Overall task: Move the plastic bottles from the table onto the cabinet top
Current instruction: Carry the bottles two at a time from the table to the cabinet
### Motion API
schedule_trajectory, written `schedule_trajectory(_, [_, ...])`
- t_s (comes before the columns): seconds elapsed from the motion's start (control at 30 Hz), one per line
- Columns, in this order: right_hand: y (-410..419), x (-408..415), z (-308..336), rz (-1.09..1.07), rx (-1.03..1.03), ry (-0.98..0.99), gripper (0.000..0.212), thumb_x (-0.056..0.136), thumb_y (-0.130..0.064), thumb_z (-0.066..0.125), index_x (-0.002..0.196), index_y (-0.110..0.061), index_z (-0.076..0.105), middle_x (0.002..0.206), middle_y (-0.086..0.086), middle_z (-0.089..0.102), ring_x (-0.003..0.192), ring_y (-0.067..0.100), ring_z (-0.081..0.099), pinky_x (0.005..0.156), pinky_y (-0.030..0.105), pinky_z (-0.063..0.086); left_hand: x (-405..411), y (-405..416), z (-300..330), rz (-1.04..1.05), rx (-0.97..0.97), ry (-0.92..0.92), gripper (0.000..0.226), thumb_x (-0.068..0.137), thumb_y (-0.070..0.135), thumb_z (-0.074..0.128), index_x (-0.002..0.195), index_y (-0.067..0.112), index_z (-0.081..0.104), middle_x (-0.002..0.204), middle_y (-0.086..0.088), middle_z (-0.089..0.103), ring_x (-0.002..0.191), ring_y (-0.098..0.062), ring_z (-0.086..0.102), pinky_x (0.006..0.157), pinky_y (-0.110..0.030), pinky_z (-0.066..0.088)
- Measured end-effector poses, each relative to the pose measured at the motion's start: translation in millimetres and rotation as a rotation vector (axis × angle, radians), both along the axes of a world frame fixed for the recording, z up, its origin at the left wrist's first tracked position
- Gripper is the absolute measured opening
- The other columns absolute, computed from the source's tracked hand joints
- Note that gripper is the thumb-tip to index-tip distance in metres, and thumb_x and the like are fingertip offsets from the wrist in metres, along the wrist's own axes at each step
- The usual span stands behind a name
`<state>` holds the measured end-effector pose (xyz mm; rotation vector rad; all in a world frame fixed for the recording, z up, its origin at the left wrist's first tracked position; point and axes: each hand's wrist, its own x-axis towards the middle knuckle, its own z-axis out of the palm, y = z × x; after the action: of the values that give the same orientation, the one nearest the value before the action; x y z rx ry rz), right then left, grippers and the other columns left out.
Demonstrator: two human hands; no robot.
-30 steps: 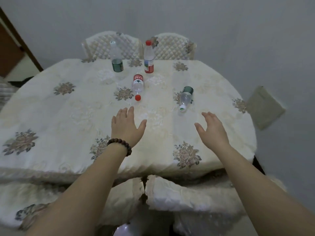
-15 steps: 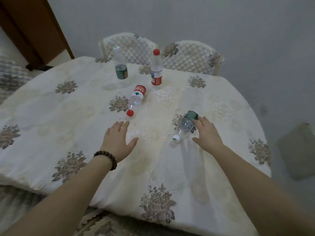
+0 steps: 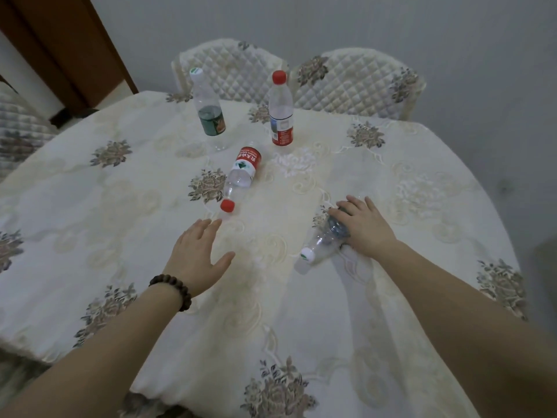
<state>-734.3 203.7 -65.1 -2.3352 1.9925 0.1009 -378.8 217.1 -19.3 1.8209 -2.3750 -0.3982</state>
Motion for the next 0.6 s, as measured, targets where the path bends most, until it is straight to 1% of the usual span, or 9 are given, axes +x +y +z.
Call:
schedule_trajectory(0.07, [5, 8, 3, -0.034, -0.030, -0.112, 0.067, 0.082, -0.035, 0.066, 0.142, -0.023, 0.038, 0.144, 0.004, 0.039, 0.142, 0.026, 0.023, 0.117, 0.044, 0.005, 5, -4, 2, -0.017, -0.014, 0.026, 0.074, 0.090, 0.046, 0.054, 0.150, 0.015, 0.024, 0.155, -0.006, 0.026, 0.145, -0.020, 0.017, 0.118, -0.036, 0.016])
schedule_trajectory(0.1, [8, 13, 6, -0.068, -0.050, -0.186, 0.070, 0.079, -0.034, 0.069, 0.141, -0.022, 0.039, 0.139, 0.006, 0.042, 0.137, 0.028, 0.029, 0.117, 0.042, 0.010, 8, -8, 3, -0.026, -0.018, 0.032, 0.073, 0.090, 0.046, 0.054, 0.150, 0.015, 0.025, 0.155, -0.006, 0.027, 0.145, -0.020, 0.017, 0.118, -0.036, 0.016])
schedule_trajectory(0.17, [15, 26, 14, -0.152, -0.088, -0.344, 0.074, 0.075, -0.034, 0.073, 0.140, -0.019, 0.041, 0.132, 0.007, 0.046, 0.126, 0.028, 0.039, 0.109, 0.037, 0.027, 17, -18, 5, -0.043, -0.022, 0.037, 0.073, 0.090, 0.045, 0.055, 0.149, 0.016, 0.026, 0.154, -0.006, 0.028, 0.144, -0.021, 0.019, 0.118, -0.037, 0.018])
schedule_trajectory(0.2, [19, 34, 19, -0.199, -0.099, -0.414, 0.076, 0.074, -0.034, 0.075, 0.140, -0.019, 0.040, 0.130, 0.006, 0.046, 0.123, 0.027, 0.041, 0.103, 0.033, 0.032, 21, -25, 6, -0.052, -0.026, 0.044, 0.072, 0.089, 0.044, 0.056, 0.149, 0.015, 0.027, 0.154, -0.006, 0.029, 0.144, -0.021, 0.020, 0.117, -0.037, 0.018])
schedule_trajectory(0.27, [25, 50, 31, -0.288, -0.098, -0.502, 0.078, 0.074, -0.035, 0.076, 0.141, -0.021, 0.038, 0.130, 0.002, 0.045, 0.122, 0.024, 0.040, 0.096, 0.030, 0.036, 31, -40, 9, -0.084, -0.039, 0.057, 0.071, 0.088, 0.042, 0.058, 0.148, 0.015, 0.030, 0.152, -0.007, 0.032, 0.142, -0.023, 0.024, 0.117, -0.038, 0.021])
schedule_trajectory(0.4, [35, 76, 49, -0.401, -0.095, -0.531, 0.078, 0.074, -0.038, 0.075, 0.141, -0.022, 0.038, 0.132, 0.003, 0.044, 0.123, 0.023, 0.040, 0.095, 0.033, 0.038, 48, -83, 16, -0.180, -0.082, 0.022, 0.063, 0.090, 0.039, 0.057, 0.144, 0.013, 0.037, 0.148, -0.008, 0.037, 0.137, -0.025, 0.032, 0.113, -0.038, 0.027])
schedule_trajectory(0.5, [43, 89, 56, -0.479, -0.093, -0.508, 0.079, 0.074, -0.040, 0.075, 0.141, -0.023, 0.037, 0.134, 0.003, 0.044, 0.124, 0.023, 0.039, 0.095, 0.034, 0.038, 50, -130, 18, -0.279, -0.105, -0.048, 0.061, 0.093, 0.037, 0.053, 0.145, 0.013, 0.035, 0.149, -0.010, 0.036, 0.137, -0.026, 0.033, 0.113, -0.037, 0.027])
schedule_trajectory(0.6, [50, 101, 60, -0.578, -0.111, -0.471, 0.081, 0.073, -0.041, 0.076, 0.142, -0.024, 0.036, 0.134, 0.002, 0.044, 0.124, 0.023, 0.039, 0.095, 0.035, 0.040, 40, -182, 17, -0.362, -0.013, -0.128, 0.068, 0.090, 0.040, 0.057, 0.148, 0.017, 0.029, 0.153, -0.007, 0.030, 0.140, -0.024, 0.028, 0.115, -0.039, 0.025])
